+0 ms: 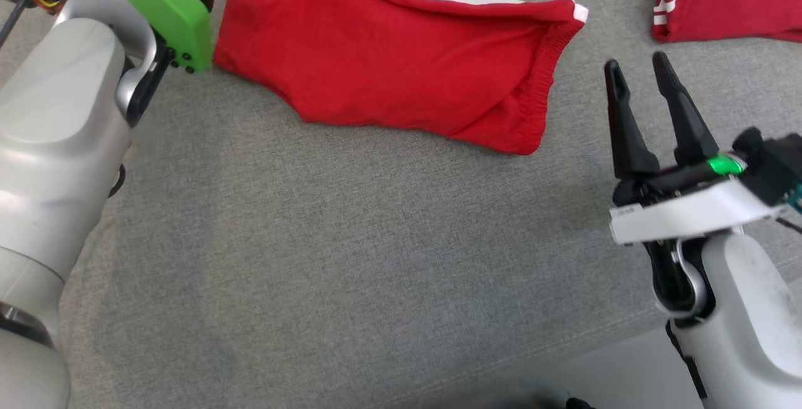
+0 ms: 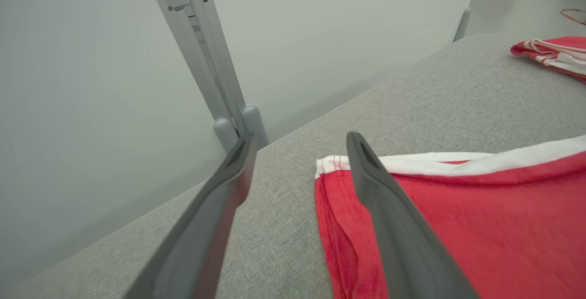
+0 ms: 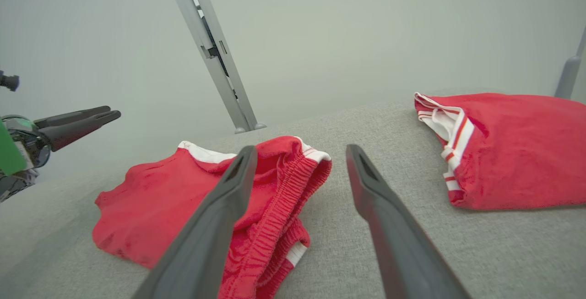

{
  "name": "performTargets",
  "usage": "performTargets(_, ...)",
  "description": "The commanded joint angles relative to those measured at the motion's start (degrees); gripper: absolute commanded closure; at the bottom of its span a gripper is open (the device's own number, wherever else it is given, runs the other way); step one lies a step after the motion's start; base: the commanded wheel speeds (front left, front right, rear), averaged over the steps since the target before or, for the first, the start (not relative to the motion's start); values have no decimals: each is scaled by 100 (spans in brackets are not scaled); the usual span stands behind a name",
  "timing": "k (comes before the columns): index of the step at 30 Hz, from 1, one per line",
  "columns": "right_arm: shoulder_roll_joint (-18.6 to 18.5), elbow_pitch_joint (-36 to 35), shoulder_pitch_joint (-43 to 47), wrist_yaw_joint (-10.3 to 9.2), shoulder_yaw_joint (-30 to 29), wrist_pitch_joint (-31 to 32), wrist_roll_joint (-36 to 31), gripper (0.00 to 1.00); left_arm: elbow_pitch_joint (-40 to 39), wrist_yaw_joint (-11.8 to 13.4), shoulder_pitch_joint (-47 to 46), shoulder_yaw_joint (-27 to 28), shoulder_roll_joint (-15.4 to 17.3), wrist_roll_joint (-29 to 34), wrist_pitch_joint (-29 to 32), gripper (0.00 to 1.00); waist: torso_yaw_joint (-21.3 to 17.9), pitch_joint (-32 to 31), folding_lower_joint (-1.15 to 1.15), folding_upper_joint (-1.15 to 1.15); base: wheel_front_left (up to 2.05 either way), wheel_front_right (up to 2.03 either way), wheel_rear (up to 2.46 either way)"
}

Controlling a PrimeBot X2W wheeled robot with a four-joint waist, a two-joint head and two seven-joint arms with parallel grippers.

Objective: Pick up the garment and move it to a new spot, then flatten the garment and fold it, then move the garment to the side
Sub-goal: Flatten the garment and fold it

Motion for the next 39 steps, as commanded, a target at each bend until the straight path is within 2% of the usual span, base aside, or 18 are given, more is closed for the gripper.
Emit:
performTargets(1,30,-188,233,-9,-84,-10,-72,0,10,12,120,-66,78,-120,2,0,0,-73,0,0,0,0,0)
performTargets(9,233,-814,990,-9,-313,31,-278,0,-282,12,511,-472,315,-813,583,0,-81,-98,0,0,0,0,0)
performTargets(17,295,-836,898,-9,-276,60,-382,0,-536,12,792,-843,395,-1445,1265,0,-130,13,0,0,0,0,0)
performTargets(24,294,-697,845,-9,-271,34,-413,0,-365,12,976,-1062,369,-1745,1542,0,-177,23,0,0,0,0,0)
performTargets(25,293,-678,836,-9,-273,32,-421,0,-371,12,1033,-1062,328,-1843,1567,42,-177,12,0,0,0,0,0)
performTargets(26,291,-660,836,-9,-280,30,-429,0,-410,9,1064,-1077,294,-1899,1532,100,-168,-9,0,0,0,0,0)
performTargets(39,285,-524,1241,-9,-378,107,-567,0,-517,7,1672,-1223,41,-2131,445,100,389,-860,0,0,0,0,0)
